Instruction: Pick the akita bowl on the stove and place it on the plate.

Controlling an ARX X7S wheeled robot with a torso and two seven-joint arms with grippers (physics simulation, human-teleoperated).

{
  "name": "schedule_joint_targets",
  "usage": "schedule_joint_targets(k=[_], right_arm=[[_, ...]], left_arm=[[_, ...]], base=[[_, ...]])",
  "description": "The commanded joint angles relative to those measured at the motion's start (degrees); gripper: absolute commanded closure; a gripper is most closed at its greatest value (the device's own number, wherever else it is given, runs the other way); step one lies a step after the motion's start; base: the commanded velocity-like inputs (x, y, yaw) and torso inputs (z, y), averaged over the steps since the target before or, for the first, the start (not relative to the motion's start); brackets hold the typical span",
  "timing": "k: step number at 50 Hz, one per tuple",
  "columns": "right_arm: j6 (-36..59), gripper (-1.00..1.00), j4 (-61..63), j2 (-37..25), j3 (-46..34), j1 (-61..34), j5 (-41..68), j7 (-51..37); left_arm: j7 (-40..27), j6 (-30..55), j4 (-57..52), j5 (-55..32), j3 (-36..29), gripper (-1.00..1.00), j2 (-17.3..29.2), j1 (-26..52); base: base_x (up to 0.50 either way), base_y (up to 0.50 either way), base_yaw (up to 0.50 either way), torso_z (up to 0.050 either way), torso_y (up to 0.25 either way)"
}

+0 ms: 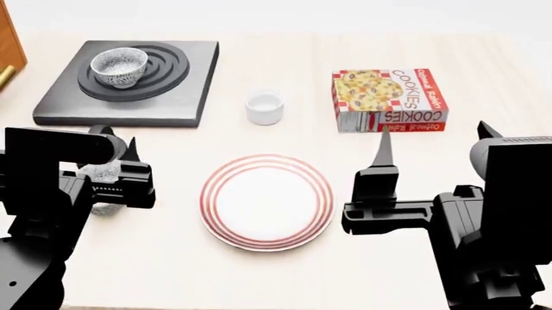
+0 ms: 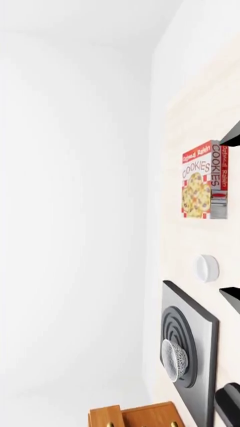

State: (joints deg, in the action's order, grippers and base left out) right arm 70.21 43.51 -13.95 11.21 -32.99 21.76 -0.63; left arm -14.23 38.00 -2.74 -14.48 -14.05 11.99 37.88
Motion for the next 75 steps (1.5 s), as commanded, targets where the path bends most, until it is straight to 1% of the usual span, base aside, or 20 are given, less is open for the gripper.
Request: schedule_joint_targets(k=[1, 31, 35, 43, 59, 75], right_arm=[[0.1, -1.00, -0.1, -0.2, -0.2, -0.1, 0.3, -0.3], [0.0, -1.00, -0.1, -0.6, -0.2, 0.0, 1.4, -1.0], [-1.2, -1.00, -0.7, -0.8, -0.5, 0.6, 1.1, -0.9], [0.1, -1.00, 0.1, -0.7, -0.3, 0.0, 1.8, -1.3], [-1.8, -1.00, -1.1, -1.0, -0.6, 0.7, 1.8, -1.3], [-0.8, -1.00, -0.5, -1.1, -0.4, 0.2, 2.6, -2.0]], left_arm=[[-0.2, 0.0, 0.2, -0.2, -0.2, -1.00, 0.2, 0.0], [-0.6, 0.0, 0.3, -0.8, -0.7, -1.00, 0.8, 0.6], [-0.6, -0.1, 0.3, -0.8, -1.0, -1.00, 0.8, 0.4], [-0.7, -0.2, 0.5, -1.0, -1.1, -1.00, 0.9, 0.5], [-0.9, -0.4, 0.7, -1.2, -1.5, -1.00, 1.1, 0.7], [-1.3, 0.3, -0.1, -1.6, -1.8, -1.00, 1.3, 0.8]], base=[[0.20, 0.00, 0.00, 0.000, 0.000], [0.20, 0.00, 0.00, 0.000, 0.000], [0.20, 0.00, 0.00, 0.000, 0.000], [0.20, 0.00, 0.00, 0.000, 0.000], [0.20, 0.00, 0.00, 0.000, 0.000], [0.20, 0.00, 0.00, 0.000, 0.001]])
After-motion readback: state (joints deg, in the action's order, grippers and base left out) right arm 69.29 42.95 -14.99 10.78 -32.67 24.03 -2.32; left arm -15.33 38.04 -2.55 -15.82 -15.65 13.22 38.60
